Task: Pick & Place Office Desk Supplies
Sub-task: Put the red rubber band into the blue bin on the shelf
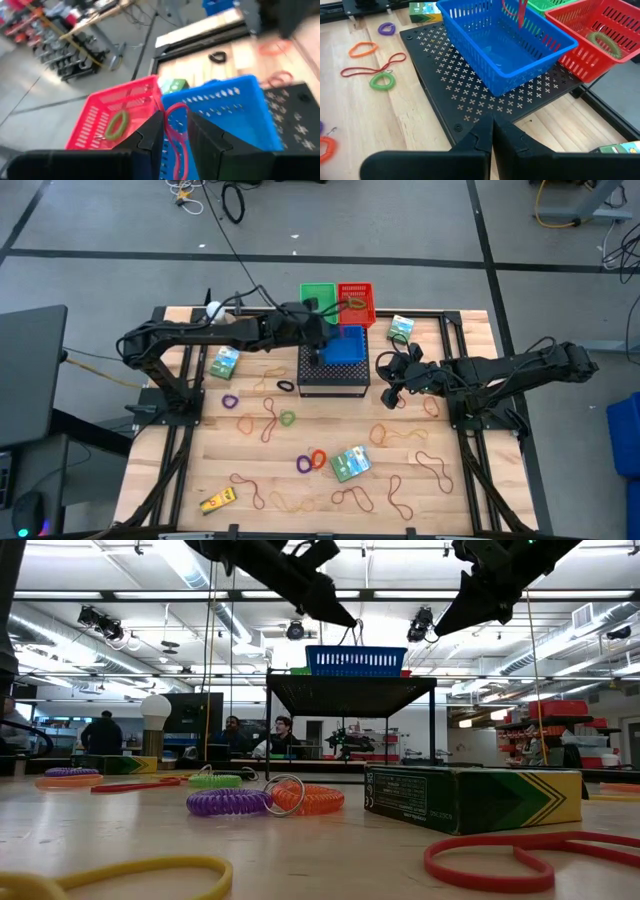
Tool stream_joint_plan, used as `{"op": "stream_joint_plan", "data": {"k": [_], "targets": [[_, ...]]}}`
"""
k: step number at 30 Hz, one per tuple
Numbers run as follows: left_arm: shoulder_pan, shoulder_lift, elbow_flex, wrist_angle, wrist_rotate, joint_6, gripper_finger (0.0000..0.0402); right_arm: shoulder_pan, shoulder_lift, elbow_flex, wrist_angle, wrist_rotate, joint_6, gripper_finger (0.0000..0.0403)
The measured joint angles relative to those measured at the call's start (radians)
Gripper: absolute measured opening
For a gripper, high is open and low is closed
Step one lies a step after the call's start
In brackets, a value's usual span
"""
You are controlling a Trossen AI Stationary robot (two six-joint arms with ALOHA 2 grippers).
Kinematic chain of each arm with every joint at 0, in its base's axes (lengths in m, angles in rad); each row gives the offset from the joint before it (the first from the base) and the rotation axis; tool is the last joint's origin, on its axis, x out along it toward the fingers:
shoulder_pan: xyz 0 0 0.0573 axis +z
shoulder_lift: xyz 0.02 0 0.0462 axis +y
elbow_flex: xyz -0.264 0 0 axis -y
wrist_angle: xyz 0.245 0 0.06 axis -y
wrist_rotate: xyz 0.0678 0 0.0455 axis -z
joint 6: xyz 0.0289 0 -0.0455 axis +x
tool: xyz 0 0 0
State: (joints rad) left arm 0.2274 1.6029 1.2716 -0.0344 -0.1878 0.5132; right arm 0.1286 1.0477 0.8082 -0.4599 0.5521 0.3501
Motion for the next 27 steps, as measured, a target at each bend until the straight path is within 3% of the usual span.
{"op": "stream_joint_plan", "data": {"k": [10, 17, 20, 22, 27], "targets": [[-0.012, 0.001, 0.0, -0.122, 0.005, 0.022, 0.0094, 0.0, 0.0, 0.0, 0.012, 0.053, 0.019, 0.0013], [-0.012, 0.001, 0.0, -0.117, -0.007, 0.018, 0.0094, -0.028, 0.0, 0.0, 0.269, 0.053, -0.161, 0.0013], [-0.012, 0.001, 0.0, -0.113, -0.006, 0.035, 0.0094, -0.118, 0.0, 0.0, 0.361, -0.021, -0.2, 0.0014], [-0.012, 0.001, 0.0, -0.11, -0.006, 0.037, 0.0094, -0.192, 0.009, 0.0, 0.401, -0.127, -0.216, 0.0022], [-0.013, 0.001, 0.0, -0.11, 0.004, 0.037, 0.0094, -0.321, 0.109, 0.035, 0.442, -0.359, -0.327, 0.0084]]}}
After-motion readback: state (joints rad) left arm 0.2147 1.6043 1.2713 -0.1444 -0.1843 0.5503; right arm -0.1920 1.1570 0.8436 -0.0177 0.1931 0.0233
